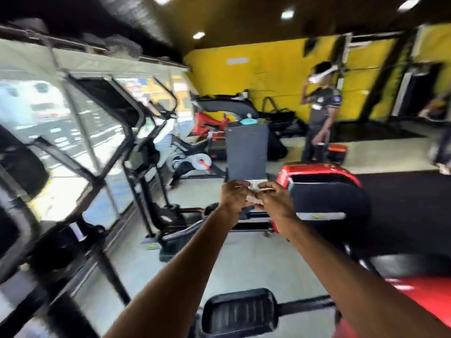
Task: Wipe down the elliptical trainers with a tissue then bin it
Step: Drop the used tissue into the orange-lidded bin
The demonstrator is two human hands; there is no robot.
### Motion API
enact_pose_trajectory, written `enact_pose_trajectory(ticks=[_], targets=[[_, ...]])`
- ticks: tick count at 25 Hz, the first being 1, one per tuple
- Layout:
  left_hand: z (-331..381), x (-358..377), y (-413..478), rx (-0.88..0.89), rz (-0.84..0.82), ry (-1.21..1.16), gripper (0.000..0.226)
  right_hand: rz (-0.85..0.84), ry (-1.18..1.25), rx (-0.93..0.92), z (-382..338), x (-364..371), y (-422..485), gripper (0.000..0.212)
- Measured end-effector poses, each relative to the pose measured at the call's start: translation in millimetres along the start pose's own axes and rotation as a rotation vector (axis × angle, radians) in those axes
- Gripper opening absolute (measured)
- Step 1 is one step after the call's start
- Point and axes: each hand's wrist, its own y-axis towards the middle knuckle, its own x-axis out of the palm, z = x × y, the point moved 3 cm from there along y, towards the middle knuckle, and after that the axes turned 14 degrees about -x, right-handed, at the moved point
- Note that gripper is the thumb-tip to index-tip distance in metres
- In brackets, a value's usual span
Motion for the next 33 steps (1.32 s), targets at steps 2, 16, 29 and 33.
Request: enact_pose_trajectory(ticks=[2, 16, 29, 33], targets=[[-19, 60, 21, 0.008, -0.107, 0.101, 0.038, 0.071, -0.105, -0.023, 5, -66, -2, 0.015], [-174, 480, -70, -0.342, -0.76, 0.276, 0.013, 0.549, -0.397, 0.162, 31, -505, -127, 0.018], [-270, 783, -94, -0.183, -0.979, 0.62, 0.005, 0.841, -0.217, 0.205, 76, -795, -144, 0.011], [-282, 884, -56, -0.13, -0.903, 0.555, 0.007, 0.85, -0.2, 0.198, 99, -875, -88, 0.009]])
